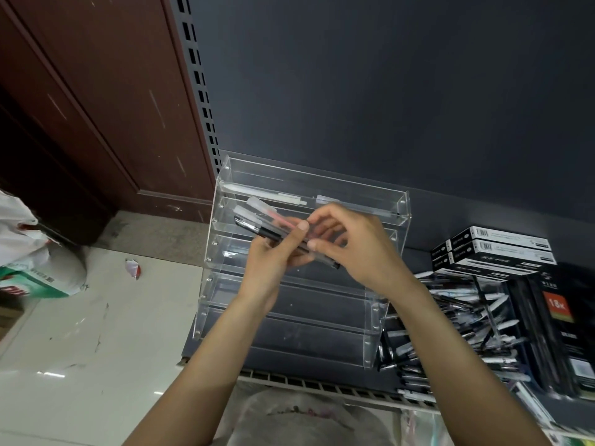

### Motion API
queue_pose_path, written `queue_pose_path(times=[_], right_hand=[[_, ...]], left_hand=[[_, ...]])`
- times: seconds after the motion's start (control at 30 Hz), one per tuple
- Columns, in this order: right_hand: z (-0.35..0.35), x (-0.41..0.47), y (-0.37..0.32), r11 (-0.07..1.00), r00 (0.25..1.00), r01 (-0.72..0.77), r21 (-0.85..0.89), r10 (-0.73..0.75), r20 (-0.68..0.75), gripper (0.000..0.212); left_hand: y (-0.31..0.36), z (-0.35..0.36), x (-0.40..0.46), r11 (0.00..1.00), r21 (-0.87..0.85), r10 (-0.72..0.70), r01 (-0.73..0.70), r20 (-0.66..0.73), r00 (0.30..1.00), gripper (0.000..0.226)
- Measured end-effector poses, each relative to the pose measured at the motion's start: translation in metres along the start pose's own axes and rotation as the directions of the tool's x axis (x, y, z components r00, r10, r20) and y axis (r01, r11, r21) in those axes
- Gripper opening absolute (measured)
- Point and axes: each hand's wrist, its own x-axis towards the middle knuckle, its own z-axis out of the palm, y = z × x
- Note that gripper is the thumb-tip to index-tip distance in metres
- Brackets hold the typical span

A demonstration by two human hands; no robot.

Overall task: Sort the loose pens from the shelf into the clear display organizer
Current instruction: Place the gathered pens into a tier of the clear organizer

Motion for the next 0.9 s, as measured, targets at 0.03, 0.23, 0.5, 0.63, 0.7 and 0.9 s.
queue_pose_path(times=[0.03,0.23,0.5,0.63,0.7,0.9], right_hand=[[-0.002,0.000,0.001,1.000,1.000,-0.008,0.022,0.008,0.012,0.024],[-0.043,0.012,0.033,0.988,0.959,-0.039,-0.152,-0.005,-0.282,0.024],[-0.048,0.048,0.077,0.902,0.987,-0.096,-0.421,0.032,-0.156,0.012],[-0.059,0.050,0.075,0.839,0.991,-0.132,-0.527,0.104,-0.083,0.006],[-0.065,0.051,0.073,0.790,0.989,-0.139,-0.597,0.140,-0.044,0.006],[-0.071,0.050,0.075,0.763,0.982,-0.142,-0.630,0.187,0.005,0.009]], left_hand=[[0.000,0.001,0.000,1.000,-0.003,0.000,0.000,0.009,1.000,0.042],[-0.001,-0.001,-0.002,0.999,-0.029,-0.015,0.014,-0.021,1.000,0.022],[-0.010,-0.012,-0.006,0.988,0.146,0.078,-0.060,-0.121,0.990,0.015],[-0.015,-0.015,-0.008,0.987,0.151,0.074,-0.054,-0.132,0.988,0.015],[-0.017,-0.017,-0.008,0.991,0.132,0.053,-0.034,-0.141,0.989,0.014],[-0.018,-0.022,-0.010,0.996,0.093,0.003,0.009,-0.129,0.992,0.013]])
